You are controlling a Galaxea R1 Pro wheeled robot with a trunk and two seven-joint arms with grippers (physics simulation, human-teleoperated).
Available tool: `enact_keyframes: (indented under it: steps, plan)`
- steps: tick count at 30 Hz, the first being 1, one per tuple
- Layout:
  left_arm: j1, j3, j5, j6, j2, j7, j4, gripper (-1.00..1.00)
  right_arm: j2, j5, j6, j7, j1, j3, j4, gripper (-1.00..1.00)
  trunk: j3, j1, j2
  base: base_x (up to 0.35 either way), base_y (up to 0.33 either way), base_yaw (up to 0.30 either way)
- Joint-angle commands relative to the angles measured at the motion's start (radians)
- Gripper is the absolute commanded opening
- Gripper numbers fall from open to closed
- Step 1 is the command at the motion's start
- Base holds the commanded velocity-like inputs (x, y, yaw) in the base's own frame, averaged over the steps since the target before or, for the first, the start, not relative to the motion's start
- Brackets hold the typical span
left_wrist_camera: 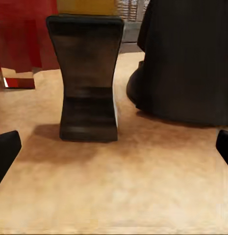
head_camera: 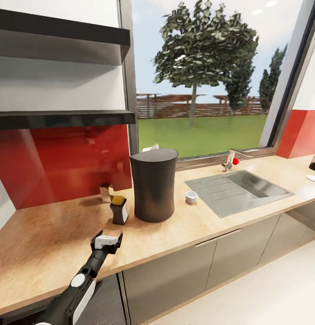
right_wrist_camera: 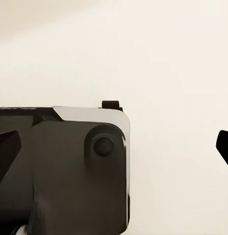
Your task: Set up a coffee station on the kitchen countertop: keep the coffee maker on the countertop, move the bottle of coffee from the kitchen shelf to the counter next to the coffee maker, place a paper coffee filter on top of the coffee maker, put the saucer next to the coffee maker with the coffee cup on the saucer, and place the electric kettle next to the coffee maker.
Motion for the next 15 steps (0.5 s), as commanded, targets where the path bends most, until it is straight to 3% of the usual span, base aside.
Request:
enact_keyframes:
  steps: [1,4,7,8,10,11,12,15]
  plan:
    - [0.019,-0.022,0.011,-0.004,0.000,-0.063,-0.014,1.00,-0.001,0.009,-0.005,0.001,-0.001,-0.010,0.001,1.00,-0.001,0.000,-0.001,-0.015,0.000,0.000]
    - [0.030,-0.046,0.012,-0.001,0.000,-0.174,-0.042,1.00,0.000,0.006,-0.006,0.001,-0.001,-0.011,0.000,1.00,-0.001,0.000,-0.001,-0.008,0.000,-0.022]
    - [0.033,-0.057,0.013,0.007,-0.003,-0.332,-0.061,1.00,0.006,0.005,-0.007,0.002,-0.001,-0.011,-0.001,1.00,-0.001,0.000,-0.001,-0.002,0.000,-0.177]
    - [0.034,-0.061,0.016,0.012,-0.004,-0.439,-0.065,1.00,0.008,0.005,-0.007,0.002,-0.001,-0.011,-0.001,1.00,-0.001,0.000,-0.001,-0.001,0.000,-0.257]
    - [0.034,-0.068,0.019,0.015,-0.006,-0.512,-0.067,1.00,0.009,0.005,-0.007,0.002,-0.001,-0.011,-0.001,1.00,-0.001,0.000,-0.001,0.000,0.000,-0.268]
    - [0.034,-0.074,0.021,0.018,-0.009,-0.553,-0.067,1.00,0.009,0.005,-0.007,0.002,-0.001,-0.011,-0.001,1.00,-0.001,0.000,-0.001,0.000,0.000,-0.274]
    - [0.035,-0.091,0.023,0.043,-0.032,-0.637,-0.068,1.00,0.010,0.005,-0.008,0.003,-0.001,-0.011,-0.001,1.00,-0.001,0.000,-0.001,0.000,0.000,-0.280]
    - [0.036,-0.106,0.024,0.068,-0.057,-0.676,-0.063,1.00,0.010,0.005,-0.008,0.003,-0.001,-0.010,-0.001,1.00,-0.001,0.000,-0.001,0.000,0.000,-0.282]
